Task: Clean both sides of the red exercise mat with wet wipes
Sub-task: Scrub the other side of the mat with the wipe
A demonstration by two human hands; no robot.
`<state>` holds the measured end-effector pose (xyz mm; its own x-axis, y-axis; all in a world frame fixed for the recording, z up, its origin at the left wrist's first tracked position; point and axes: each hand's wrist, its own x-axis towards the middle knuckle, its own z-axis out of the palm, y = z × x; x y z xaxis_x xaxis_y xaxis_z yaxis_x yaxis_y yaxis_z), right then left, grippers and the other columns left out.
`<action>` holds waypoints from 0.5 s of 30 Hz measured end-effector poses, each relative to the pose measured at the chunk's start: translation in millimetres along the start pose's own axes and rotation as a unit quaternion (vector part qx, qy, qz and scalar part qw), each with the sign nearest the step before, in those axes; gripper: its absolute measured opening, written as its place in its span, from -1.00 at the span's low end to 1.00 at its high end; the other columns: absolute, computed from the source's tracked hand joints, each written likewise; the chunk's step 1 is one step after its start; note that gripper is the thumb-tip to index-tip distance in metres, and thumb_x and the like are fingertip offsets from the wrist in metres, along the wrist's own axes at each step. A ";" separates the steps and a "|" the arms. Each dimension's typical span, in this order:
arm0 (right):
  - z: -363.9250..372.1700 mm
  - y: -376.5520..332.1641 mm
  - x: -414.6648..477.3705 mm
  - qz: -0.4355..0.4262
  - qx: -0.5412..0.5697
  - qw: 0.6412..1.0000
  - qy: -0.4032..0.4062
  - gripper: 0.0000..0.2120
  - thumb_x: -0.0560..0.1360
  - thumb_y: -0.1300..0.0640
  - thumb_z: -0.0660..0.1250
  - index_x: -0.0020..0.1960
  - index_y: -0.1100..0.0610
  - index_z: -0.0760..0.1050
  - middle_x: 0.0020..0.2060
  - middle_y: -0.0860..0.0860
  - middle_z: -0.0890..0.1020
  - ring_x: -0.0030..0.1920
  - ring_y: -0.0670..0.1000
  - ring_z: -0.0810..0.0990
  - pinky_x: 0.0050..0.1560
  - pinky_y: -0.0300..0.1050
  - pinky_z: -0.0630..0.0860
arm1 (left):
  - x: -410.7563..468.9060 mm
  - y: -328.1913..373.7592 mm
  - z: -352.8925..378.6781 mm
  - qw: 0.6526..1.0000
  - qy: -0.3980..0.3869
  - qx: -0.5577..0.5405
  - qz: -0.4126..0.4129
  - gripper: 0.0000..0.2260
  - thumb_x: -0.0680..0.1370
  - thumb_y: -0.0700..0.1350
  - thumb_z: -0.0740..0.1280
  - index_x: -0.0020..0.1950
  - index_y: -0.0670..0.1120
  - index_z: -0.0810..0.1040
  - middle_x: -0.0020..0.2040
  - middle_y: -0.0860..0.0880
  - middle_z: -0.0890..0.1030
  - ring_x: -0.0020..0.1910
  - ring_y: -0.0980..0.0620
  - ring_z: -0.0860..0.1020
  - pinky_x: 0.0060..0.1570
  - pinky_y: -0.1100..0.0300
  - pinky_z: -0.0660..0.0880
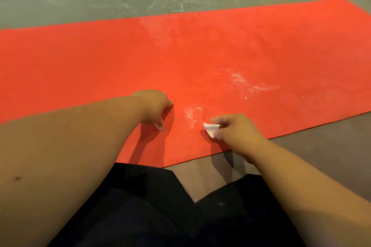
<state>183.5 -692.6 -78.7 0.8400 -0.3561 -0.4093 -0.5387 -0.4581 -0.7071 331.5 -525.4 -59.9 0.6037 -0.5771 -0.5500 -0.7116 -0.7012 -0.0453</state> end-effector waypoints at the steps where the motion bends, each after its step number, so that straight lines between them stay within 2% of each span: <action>1: -2.7 -0.4 -3.9 0.028 0.089 0.995 0.026 -0.64 0.44 0.41 0.30 0.19 0.16 0.57 -0.12 0.01 0.58 -0.23 -0.06 0.53 -0.27 -0.28 0.42 | -2.5 7.0 -2.5 0.998 0.033 -0.051 0.016 -0.45 0.40 0.09 0.48 0.36 0.00 0.49 0.34 -0.09 0.51 0.24 -0.08 0.51 0.13 0.12 0.48; 3: -4.9 -3.4 -8.9 0.063 0.234 0.970 0.034 -0.70 0.46 0.42 0.29 0.15 0.22 0.57 -0.23 0.06 0.60 -0.28 -0.01 0.55 -0.33 -0.23 0.47 | -9.1 25.9 -12.5 0.972 0.077 -0.217 0.033 -0.62 0.44 0.00 0.47 0.24 -0.03 0.61 0.19 -0.03 0.63 0.11 0.02 0.57 0.06 0.21 0.47; 6: -9.8 -11.9 -13.4 0.071 0.361 0.929 0.025 -0.82 0.52 0.38 0.26 0.10 0.29 0.53 -0.26 0.10 0.63 -0.38 -0.07 0.58 -0.38 -0.29 0.53 | -21.0 55.0 -29.0 0.888 0.078 -0.449 0.068 -0.78 0.46 -0.15 0.46 0.11 -0.06 0.67 0.02 -0.07 0.69 -0.11 0.10 0.59 -0.02 0.14 0.55; 9: -15.4 -14.1 -13.5 0.069 0.395 0.916 0.008 -0.88 0.52 0.32 0.30 0.05 0.27 0.51 -0.27 0.09 0.64 -0.42 -0.09 0.59 -0.43 -0.30 0.52 | -29.3 69.2 -29.7 0.851 0.068 -0.517 0.065 -0.86 0.48 -0.22 0.42 0.02 -0.10 0.70 -0.10 -0.16 0.69 -0.23 0.07 0.56 -0.19 0.14 0.53; 12: -17.1 -17.8 -4.8 0.064 0.345 0.936 -0.018 -0.92 0.54 0.27 0.29 -0.01 0.24 0.56 -0.26 0.09 0.66 -0.41 -0.07 0.56 -0.43 -0.26 0.48 | -27.9 65.4 -22.0 0.836 0.076 -0.542 0.038 -0.91 0.48 -0.19 0.44 -0.04 -0.14 0.69 -0.21 -0.11 0.67 -0.30 0.08 0.53 -0.23 0.17 0.50; 15: -11.0 -21.9 5.1 0.067 0.305 0.950 -0.020 -0.90 0.53 0.25 0.29 -0.09 0.23 0.58 -0.30 0.10 0.64 -0.41 0.01 0.46 -0.44 -0.14 0.36 | -19.0 51.7 -12.6 0.826 0.085 -0.558 -0.002 -0.93 0.52 -0.16 0.42 -0.12 -0.15 0.62 -0.22 -0.09 0.62 -0.30 0.06 0.55 -0.20 0.15 0.53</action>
<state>198.9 -693.3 -59.0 0.7754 -0.3409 -0.5316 -0.5134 0.1498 -0.8450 287.8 -556.0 -41.3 0.7148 -0.5571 -0.4227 0.0078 -0.5980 0.8014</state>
